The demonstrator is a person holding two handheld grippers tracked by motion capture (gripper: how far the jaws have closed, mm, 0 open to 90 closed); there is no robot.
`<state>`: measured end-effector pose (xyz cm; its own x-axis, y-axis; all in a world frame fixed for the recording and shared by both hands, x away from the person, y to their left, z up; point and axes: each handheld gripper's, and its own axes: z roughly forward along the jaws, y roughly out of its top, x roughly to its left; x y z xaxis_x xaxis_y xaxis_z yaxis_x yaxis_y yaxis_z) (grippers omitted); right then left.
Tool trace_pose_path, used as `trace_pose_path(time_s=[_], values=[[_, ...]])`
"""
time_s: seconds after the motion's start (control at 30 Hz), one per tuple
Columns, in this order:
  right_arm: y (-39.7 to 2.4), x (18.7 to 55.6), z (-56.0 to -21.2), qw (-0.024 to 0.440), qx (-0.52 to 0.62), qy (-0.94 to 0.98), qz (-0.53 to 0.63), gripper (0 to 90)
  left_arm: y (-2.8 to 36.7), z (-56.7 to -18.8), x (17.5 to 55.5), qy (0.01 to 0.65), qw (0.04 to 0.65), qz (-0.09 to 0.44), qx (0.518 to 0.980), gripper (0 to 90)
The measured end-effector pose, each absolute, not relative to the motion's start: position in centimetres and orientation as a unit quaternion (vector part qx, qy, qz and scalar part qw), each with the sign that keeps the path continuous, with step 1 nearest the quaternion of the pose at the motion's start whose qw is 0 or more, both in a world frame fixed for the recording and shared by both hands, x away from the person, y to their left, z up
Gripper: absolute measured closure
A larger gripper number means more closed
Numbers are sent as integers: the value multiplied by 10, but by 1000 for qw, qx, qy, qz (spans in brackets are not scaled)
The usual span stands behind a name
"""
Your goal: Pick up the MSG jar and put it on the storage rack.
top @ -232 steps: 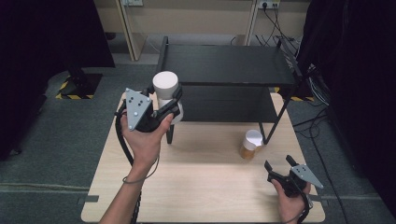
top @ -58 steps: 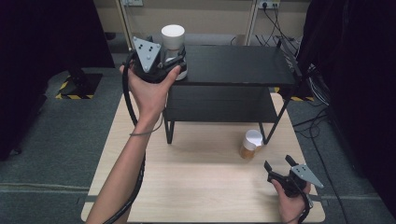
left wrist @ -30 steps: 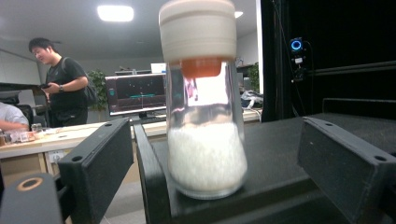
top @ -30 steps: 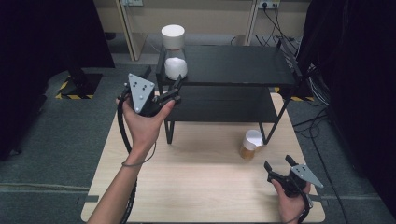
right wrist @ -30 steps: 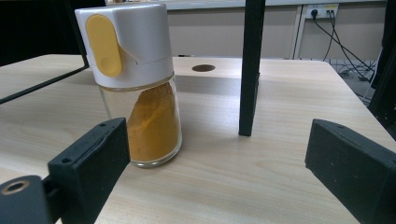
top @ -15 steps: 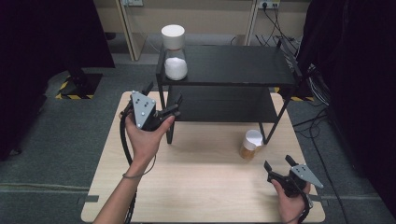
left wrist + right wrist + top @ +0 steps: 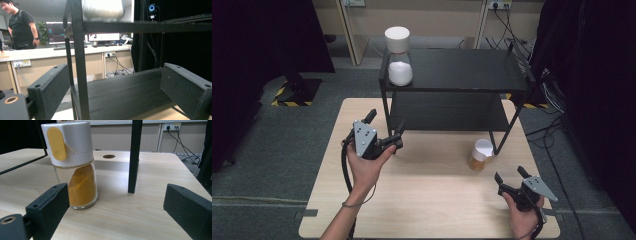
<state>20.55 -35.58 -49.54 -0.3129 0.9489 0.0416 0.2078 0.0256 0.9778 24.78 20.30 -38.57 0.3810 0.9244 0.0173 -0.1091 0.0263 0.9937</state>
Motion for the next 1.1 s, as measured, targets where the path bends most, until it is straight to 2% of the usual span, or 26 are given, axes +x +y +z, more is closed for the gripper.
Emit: trace_pose_path(time_s=[0.73,1.1], values=[[-355,205,-495,358,465,622,519,67,208,-461,221,374,597,398,588,90],[-355,205,-496,358,465,622,519,67,210,-494,203,393,606,380,578,91]])
